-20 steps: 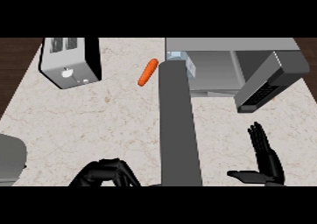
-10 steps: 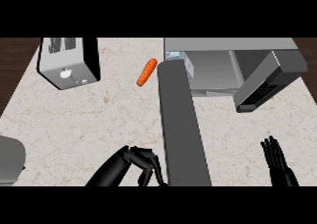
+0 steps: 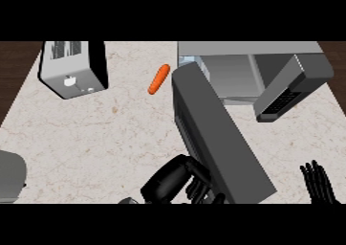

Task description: Pick up the milk, place it into the microwave and close the microwave

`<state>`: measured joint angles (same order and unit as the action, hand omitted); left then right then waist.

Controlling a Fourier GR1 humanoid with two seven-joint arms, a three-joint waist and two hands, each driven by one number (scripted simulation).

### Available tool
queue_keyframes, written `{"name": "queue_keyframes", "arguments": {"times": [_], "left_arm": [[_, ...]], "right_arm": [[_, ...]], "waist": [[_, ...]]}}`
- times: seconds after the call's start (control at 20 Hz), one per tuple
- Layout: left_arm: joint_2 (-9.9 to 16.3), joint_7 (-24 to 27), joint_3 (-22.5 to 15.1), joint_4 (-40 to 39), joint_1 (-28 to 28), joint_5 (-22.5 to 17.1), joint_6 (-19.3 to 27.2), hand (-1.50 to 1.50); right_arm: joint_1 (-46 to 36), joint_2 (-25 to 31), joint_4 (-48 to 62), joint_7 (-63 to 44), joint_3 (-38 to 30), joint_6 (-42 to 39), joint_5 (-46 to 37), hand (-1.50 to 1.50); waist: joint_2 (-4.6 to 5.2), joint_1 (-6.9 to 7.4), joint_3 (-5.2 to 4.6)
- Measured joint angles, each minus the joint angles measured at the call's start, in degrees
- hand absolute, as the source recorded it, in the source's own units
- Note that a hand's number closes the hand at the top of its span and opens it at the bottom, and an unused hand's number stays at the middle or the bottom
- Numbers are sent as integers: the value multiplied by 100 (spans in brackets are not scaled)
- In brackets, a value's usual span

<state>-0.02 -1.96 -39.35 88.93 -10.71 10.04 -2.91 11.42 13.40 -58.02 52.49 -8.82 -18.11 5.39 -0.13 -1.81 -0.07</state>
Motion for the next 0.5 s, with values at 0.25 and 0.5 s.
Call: {"name": "queue_keyframes", "arguments": {"times": [0.25, 0.5], "left_arm": [[0, -35, -673, -741, -754, -455, 800, 150], [0, -212, -1077, -1289, -1444, -1159, 1423, 150]], "right_arm": [[189, 132, -691, -186, 237, -217, 281, -150], [271, 258, -1429, -419, 478, -388, 583, -150]], "waist": [[14, -153, -6], [38, -383, -14]]}}
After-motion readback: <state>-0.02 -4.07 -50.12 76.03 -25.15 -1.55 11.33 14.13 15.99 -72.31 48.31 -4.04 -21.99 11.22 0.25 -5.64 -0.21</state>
